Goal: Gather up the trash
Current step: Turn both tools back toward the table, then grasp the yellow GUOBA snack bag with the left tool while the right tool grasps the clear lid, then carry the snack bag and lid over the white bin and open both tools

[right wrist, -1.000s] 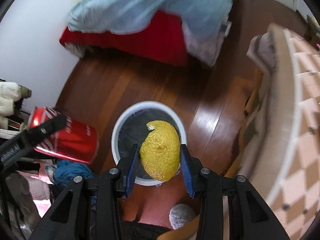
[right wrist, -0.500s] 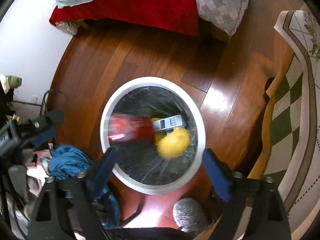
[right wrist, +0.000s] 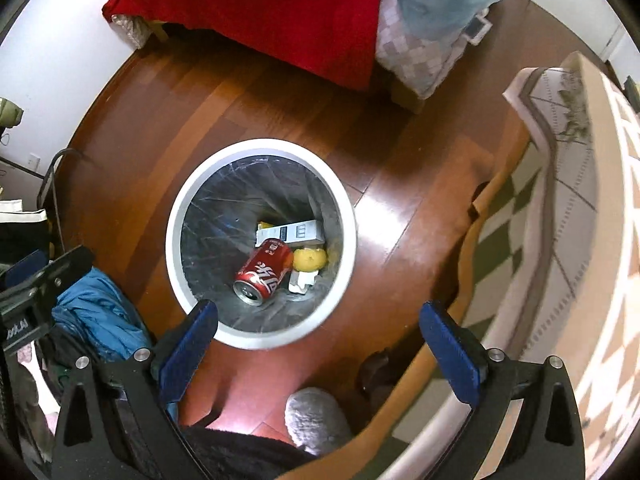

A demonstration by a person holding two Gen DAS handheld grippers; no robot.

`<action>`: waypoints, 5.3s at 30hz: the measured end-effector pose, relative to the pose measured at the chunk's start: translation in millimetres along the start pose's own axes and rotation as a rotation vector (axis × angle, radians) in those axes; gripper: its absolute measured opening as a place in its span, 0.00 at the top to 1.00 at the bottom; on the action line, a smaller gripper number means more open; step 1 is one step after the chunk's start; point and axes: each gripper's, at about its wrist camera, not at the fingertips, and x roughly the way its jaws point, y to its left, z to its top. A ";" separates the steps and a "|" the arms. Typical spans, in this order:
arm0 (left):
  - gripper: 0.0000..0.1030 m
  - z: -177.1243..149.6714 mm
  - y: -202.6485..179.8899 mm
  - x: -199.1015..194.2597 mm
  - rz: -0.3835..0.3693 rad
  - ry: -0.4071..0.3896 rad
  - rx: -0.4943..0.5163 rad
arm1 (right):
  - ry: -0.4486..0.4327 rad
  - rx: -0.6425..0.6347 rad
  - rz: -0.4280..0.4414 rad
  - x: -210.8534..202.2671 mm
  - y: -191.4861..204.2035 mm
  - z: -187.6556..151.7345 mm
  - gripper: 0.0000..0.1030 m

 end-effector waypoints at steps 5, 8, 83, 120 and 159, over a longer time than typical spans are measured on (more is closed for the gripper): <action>0.00 -17.6 -3.2 -46.5 0.012 -0.074 0.028 | -0.056 -0.001 -0.010 -38.6 -3.4 -19.6 0.01; 0.00 -28.2 -3.4 -70.0 0.011 -0.109 0.036 | -0.102 -0.003 -0.007 -67.8 -4.9 -34.5 0.01; 0.61 -104.7 -428.4 -95.8 -0.256 0.042 0.719 | -0.088 0.559 -0.005 -153.6 -391.4 -212.0 0.58; 0.63 -218.9 -328.8 -124.8 -0.246 -0.006 0.579 | -0.086 0.490 -0.120 -163.4 -301.5 -297.2 0.59; 0.02 92.2 -34.9 50.9 -0.280 0.171 0.022 | 0.063 0.060 0.165 32.9 -8.8 33.2 0.46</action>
